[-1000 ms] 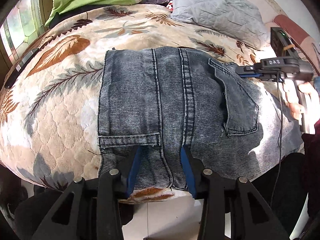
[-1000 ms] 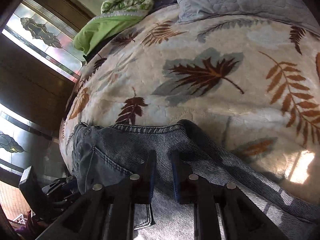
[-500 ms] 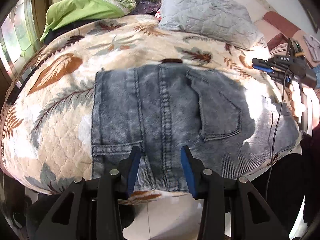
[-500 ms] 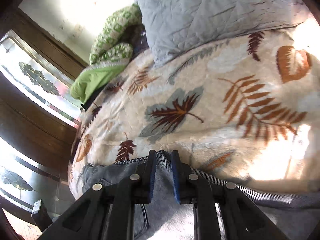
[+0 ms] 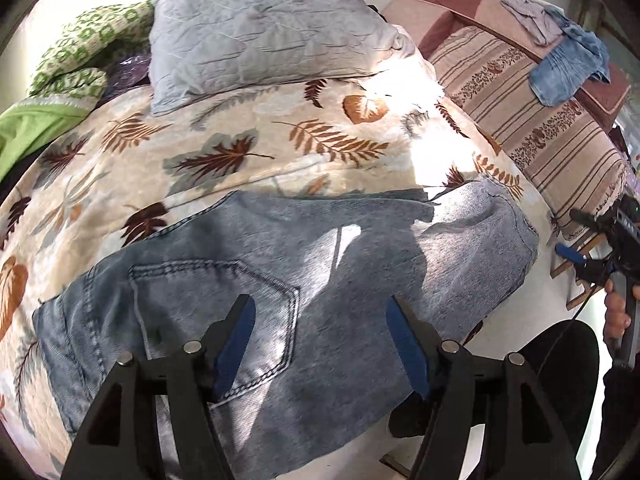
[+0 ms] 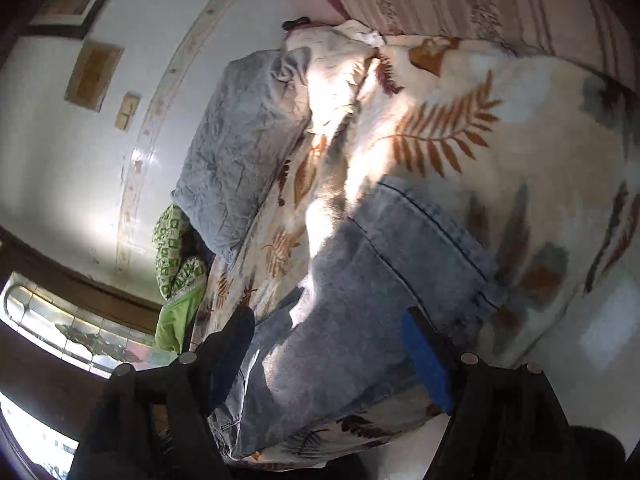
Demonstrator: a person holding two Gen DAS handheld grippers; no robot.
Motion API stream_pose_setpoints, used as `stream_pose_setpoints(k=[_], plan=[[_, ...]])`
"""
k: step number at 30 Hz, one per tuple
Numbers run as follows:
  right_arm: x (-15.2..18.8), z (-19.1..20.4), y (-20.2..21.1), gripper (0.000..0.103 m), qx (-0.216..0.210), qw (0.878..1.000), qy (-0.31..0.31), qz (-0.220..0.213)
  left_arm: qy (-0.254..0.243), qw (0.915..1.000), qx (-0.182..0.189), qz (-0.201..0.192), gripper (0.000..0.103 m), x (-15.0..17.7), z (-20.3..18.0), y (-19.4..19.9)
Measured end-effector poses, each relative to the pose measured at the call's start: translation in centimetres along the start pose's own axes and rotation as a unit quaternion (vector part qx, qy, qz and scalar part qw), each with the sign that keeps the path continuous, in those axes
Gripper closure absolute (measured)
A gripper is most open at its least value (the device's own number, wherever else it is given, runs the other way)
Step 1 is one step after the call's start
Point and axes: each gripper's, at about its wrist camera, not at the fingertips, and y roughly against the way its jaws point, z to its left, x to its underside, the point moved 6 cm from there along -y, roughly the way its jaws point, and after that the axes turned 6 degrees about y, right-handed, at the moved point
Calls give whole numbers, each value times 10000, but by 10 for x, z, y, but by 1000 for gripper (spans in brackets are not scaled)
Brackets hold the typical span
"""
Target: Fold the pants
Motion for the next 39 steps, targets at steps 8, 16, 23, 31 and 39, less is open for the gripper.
stream_pose_setpoints(k=[8, 16, 23, 31, 39], plan=[[26, -61, -29, 24, 138, 9921, -1247, -14, -806, 9957, 385, 259, 34, -68, -79, -45], [21, -87, -44, 25, 92, 9874, -1559, -243, -1306, 9841, 722, 963, 34, -95, -159, -114], [18, -92, -47, 24, -147, 9826, -1784, -501, -1518, 9724, 1027, 1441, 34, -109, -219, -173], [11, -88, -61, 62, -516, 9807, -1804, -557, -1830, 9509, 1348, 2099, 34, -108, -253, -232], [8, -90, -65, 78, -677, 9826, -1658, -496, -2176, 9286, 1983, 2259, 85, -102, -277, -238]])
